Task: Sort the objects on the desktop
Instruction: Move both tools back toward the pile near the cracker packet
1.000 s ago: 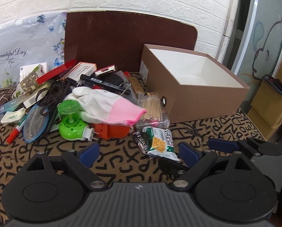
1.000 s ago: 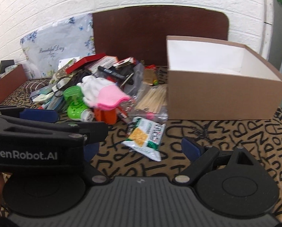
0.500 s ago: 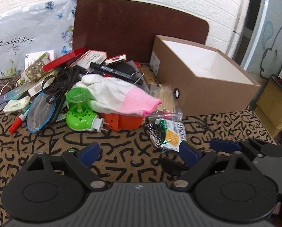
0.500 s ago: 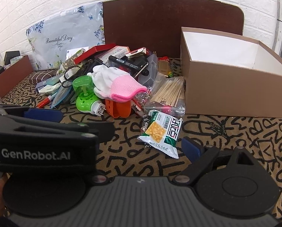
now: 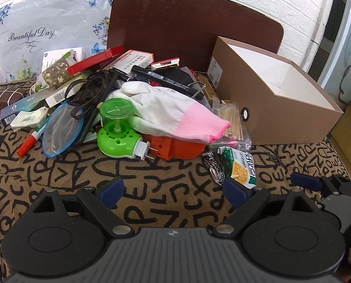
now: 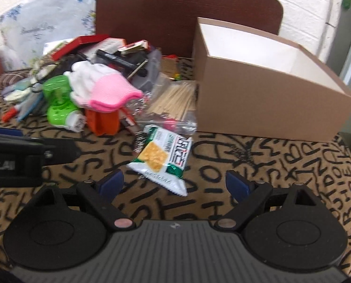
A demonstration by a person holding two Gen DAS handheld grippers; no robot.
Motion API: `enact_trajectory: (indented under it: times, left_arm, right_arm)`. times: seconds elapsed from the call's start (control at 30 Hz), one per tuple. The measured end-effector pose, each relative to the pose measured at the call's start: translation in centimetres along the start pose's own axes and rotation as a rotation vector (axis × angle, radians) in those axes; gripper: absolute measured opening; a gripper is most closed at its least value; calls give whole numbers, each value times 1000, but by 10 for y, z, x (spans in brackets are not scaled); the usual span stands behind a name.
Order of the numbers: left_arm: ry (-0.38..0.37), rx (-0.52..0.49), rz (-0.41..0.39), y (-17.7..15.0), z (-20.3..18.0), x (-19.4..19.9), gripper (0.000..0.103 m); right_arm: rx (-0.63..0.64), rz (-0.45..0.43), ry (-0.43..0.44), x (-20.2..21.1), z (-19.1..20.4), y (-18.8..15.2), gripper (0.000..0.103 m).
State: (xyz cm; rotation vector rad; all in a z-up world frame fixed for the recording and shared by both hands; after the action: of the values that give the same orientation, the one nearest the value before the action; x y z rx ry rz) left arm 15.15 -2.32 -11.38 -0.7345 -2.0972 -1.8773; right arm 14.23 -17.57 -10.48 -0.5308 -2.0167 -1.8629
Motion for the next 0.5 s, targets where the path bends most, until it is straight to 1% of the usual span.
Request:
enact_trajectory:
  times: [0.33, 0.43, 0.5]
  left_arm:
    - [14, 3, 20, -4, 7, -9, 94]
    - [0, 4, 22, -5, 5, -13, 94]
    - [-25, 13, 21, -6, 2, -16, 93]
  right_arm:
    - [36, 15, 32, -18, 13, -3, 91]
    - [-1, 6, 77, -19, 11, -5, 91]
    - [-33, 1, 115, -20, 9, -7, 91]
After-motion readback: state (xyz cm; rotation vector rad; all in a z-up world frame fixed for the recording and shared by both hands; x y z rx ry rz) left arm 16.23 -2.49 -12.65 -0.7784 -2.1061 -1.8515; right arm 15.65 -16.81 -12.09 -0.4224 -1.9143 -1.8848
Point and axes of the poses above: each gripper's, at about its wrist camera, not at the fingertips, and x roughly against the way its jaws point, z to its left, y to its top, the point moved 10 cm from there along -x, roughly the way its jaws point, and after that the axes turned 14 degrees about -z, right-handed, at the moved point
